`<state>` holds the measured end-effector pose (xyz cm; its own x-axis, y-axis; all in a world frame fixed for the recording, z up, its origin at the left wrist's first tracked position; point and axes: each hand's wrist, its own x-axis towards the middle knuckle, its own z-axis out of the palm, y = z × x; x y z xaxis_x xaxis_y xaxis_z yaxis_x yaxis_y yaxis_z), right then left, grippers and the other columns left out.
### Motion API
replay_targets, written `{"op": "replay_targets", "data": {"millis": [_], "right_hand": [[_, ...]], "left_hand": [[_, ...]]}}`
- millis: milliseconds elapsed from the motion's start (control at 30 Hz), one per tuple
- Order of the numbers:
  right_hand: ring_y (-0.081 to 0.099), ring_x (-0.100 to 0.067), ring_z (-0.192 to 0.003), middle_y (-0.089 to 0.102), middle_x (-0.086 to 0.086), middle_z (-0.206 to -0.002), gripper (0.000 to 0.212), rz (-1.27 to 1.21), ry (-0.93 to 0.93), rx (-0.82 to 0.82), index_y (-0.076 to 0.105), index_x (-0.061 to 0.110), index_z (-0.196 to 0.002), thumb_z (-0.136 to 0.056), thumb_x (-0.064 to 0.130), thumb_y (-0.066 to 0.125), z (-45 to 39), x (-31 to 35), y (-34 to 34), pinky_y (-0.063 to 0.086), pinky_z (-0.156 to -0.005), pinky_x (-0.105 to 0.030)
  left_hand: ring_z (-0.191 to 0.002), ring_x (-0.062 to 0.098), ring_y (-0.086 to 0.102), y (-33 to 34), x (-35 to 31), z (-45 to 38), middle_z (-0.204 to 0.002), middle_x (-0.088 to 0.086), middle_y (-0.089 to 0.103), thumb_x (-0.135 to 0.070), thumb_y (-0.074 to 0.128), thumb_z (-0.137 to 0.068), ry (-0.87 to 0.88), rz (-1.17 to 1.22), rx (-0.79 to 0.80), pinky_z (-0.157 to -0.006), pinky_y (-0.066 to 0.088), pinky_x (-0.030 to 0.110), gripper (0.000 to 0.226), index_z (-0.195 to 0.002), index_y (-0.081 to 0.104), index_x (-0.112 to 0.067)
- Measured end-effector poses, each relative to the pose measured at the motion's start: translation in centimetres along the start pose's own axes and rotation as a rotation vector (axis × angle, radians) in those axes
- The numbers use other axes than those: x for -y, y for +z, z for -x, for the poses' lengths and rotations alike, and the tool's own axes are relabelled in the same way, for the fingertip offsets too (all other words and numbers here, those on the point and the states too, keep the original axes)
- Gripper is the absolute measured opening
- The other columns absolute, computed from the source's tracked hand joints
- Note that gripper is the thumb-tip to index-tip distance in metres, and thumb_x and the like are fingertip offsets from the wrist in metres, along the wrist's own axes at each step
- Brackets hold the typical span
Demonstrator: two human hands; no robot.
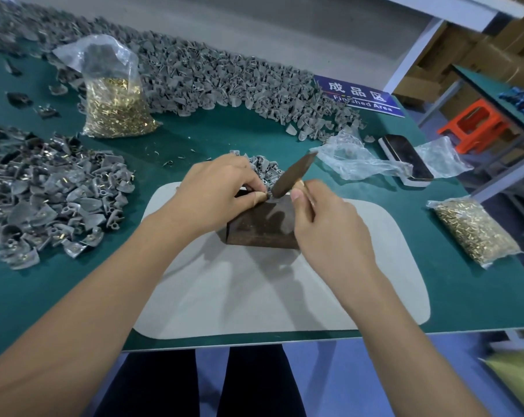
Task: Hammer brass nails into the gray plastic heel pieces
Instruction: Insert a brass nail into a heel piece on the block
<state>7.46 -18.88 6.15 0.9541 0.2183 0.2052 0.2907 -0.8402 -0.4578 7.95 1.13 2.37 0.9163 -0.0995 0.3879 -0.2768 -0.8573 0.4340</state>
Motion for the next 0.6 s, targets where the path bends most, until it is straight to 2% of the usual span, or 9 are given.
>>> {"op": "replay_targets", "data": {"millis": [33,100,167,267,367,467,500,533,600], "right_hand": [[0.057,-0.034,-0.076,0.061,0.001,-0.074,0.03,0.031,0.009,0.024,0.046,0.026,-0.089,-0.106,0.049,0.04,-0.1,-0.1,-0.1,0.045,-0.063,-0.043],[0.056,-0.032,-0.072,0.058,0.002,-0.07,0.031,0.027,0.011,-0.039,0.043,0.027,-0.085,-0.106,0.049,0.04,-0.3,-0.3,-0.3,0.041,-0.06,-0.041],[0.054,-0.032,-0.07,0.058,0.002,-0.07,0.025,-0.017,-0.014,-0.086,0.044,0.03,-0.089,-0.107,0.048,0.04,0.0,-0.1,-0.3,0.04,-0.058,-0.042],[0.054,-0.034,-0.074,0.061,0.001,-0.075,0.029,0.062,-0.023,0.023,0.048,0.026,-0.09,-0.105,0.049,0.042,-0.2,-0.1,-0.2,0.042,-0.06,-0.041],[0.053,-0.026,-0.072,0.058,0.006,-0.07,0.029,0.027,0.025,-0.021,0.056,0.025,-0.089,-0.103,0.049,0.046,-1.2,-1.2,-0.8,0.038,-0.059,-0.037],[0.047,-0.015,-0.063,0.049,0.005,-0.063,0.033,-0.114,0.135,-0.04,0.05,0.022,-0.077,-0.106,0.038,0.047,-2.4,-2.6,-0.9,0.031,-0.053,-0.034],[0.045,-0.016,-0.061,0.047,0.004,-0.063,0.033,-0.108,0.169,-0.03,0.048,0.021,-0.074,-0.106,0.032,0.047,-2.8,-3.2,-0.8,0.029,-0.052,-0.032],[0.045,-0.02,-0.062,0.049,0.002,-0.066,0.03,-0.083,0.197,-0.005,0.05,0.017,-0.075,-0.105,0.024,0.048,-3.1,-3.7,-0.7,0.027,-0.052,-0.032],[0.047,-0.028,-0.072,0.058,-0.009,-0.084,0.016,-0.016,0.245,0.04,0.062,0.009,-0.094,-0.1,0.011,0.048,-3.4,-4.3,-0.5,0.031,-0.059,-0.035]], "left_hand": [[-0.103,0.014,0.055,0.0,0.0,0.0,-0.09,-0.018,0.052,-0.038,0.07,-0.093,0.002,0.001,0.0,-0.07,0.03,0.03,0.01,-0.099,0.076,-0.033],[-0.103,0.013,0.055,0.0,0.0,-0.1,-0.09,-0.018,0.052,-0.038,0.07,-0.093,-0.004,0.001,0.001,-0.07,0.03,0.03,0.01,-0.1,0.076,-0.034],[-0.103,0.013,0.055,0.0,0.2,-0.1,-0.091,-0.018,0.053,-0.037,0.071,-0.093,-0.009,-0.004,0.0,-0.07,0.029,0.029,0.011,-0.101,0.076,-0.033],[-0.102,0.01,0.053,0.0,0.1,0.0,-0.089,-0.018,0.054,-0.039,0.071,-0.092,-0.007,0.001,-0.011,-0.07,0.028,0.029,0.009,-0.098,0.076,-0.034],[-0.098,0.006,0.05,0.1,0.2,-0.1,-0.084,-0.02,0.05,-0.04,0.071,-0.092,-0.014,0.02,-0.009,-0.07,0.029,0.029,0.008,-0.097,0.076,-0.037],[-0.094,0.002,0.047,0.2,0.5,-0.1,-0.084,-0.02,0.051,-0.04,0.071,-0.092,-0.019,0.041,-0.001,-0.069,0.031,0.03,0.007,-0.097,0.076,-0.038],[-0.093,0.001,0.045,0.2,0.6,-0.1,-0.085,-0.02,0.051,-0.041,0.071,-0.092,-0.022,0.05,0.002,-0.07,0.031,0.03,0.007,-0.096,0.075,-0.038],[-0.092,-0.001,0.044,0.3,0.6,-0.1,-0.085,-0.019,0.052,-0.041,0.071,-0.091,-0.026,0.057,0.005,-0.07,0.031,0.03,0.006,-0.096,0.075,-0.038],[-0.092,0.0,0.045,0.4,0.6,-0.2,-0.088,-0.018,0.054,-0.042,0.07,-0.091,-0.035,0.066,0.011,-0.07,0.032,0.03,0.006,-0.095,0.074,-0.039]]}}
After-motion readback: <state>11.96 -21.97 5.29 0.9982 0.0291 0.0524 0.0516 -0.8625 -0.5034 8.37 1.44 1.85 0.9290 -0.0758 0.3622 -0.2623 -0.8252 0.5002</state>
